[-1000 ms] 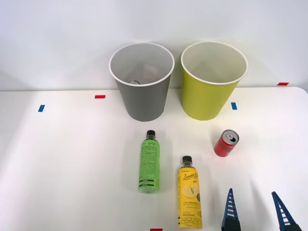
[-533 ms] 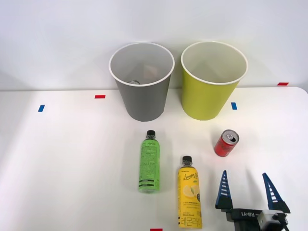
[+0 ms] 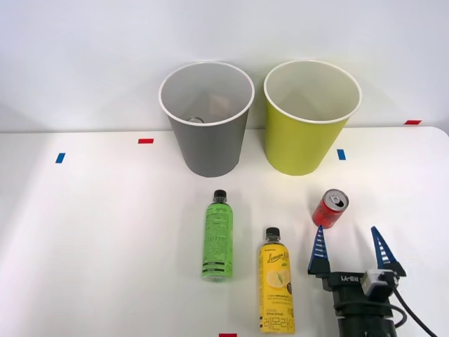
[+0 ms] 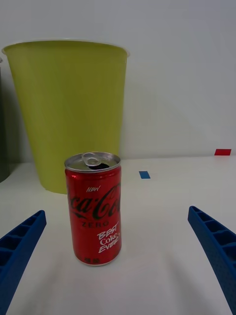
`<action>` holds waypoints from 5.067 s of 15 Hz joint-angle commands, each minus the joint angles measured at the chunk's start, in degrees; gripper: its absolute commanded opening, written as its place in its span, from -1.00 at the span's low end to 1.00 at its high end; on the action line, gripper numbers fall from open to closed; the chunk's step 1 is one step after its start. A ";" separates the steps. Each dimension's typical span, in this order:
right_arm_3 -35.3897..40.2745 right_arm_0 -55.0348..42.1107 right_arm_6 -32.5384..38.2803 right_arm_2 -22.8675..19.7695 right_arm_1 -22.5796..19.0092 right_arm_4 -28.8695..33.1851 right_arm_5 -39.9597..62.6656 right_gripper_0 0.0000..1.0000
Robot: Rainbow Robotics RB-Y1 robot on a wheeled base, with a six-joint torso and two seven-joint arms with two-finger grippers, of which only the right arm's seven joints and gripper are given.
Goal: Put cans in the gray bin, plastic bottles in the light green bin
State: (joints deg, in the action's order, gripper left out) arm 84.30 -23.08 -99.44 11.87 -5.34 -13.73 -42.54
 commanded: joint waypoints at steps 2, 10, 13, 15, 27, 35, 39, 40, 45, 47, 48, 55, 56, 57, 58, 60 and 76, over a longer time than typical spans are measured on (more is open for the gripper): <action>-0.28 3.92 -0.05 -0.71 1.38 0.02 5.45 1.00; -0.37 10.69 -0.14 -2.82 1.91 -0.77 12.84 1.00; -0.37 11.66 -0.32 -3.34 1.82 -0.86 14.07 1.00; -0.37 11.75 -0.67 -3.34 1.82 -0.86 14.33 0.59; -0.28 11.04 -0.67 -3.96 2.79 3.71 14.16 -0.90; 7.63 5.95 5.13 -1.94 -1.34 7.14 11.96 -0.98; 16.59 1.90 9.88 0.88 -6.18 7.66 14.16 -1.00; 21.78 0.76 10.14 1.32 -7.67 7.58 18.81 -1.00; 35.93 0.85 11.46 2.55 -11.71 5.99 30.77 -1.00; 37.43 4.01 14.89 2.99 -12.24 5.55 33.14 -1.00; 37.43 5.86 16.21 3.16 -12.42 5.55 33.14 -1.00; 37.78 22.38 18.49 4.39 -10.75 5.11 45.09 -1.00; 37.69 24.75 18.67 4.30 -9.87 4.85 47.82 -1.00; 37.69 27.74 19.11 4.30 -8.46 4.41 51.95 -1.00; 37.69 30.20 19.37 4.39 -7.67 4.24 55.38 -1.00; 37.69 35.30 19.99 4.39 -6.18 3.80 63.11 -1.00; -3.09 65.18 23.15 7.56 0.50 7.66 54.67 -1.00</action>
State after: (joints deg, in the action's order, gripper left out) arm 82.05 41.69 -76.53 19.46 -4.74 -6.56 12.59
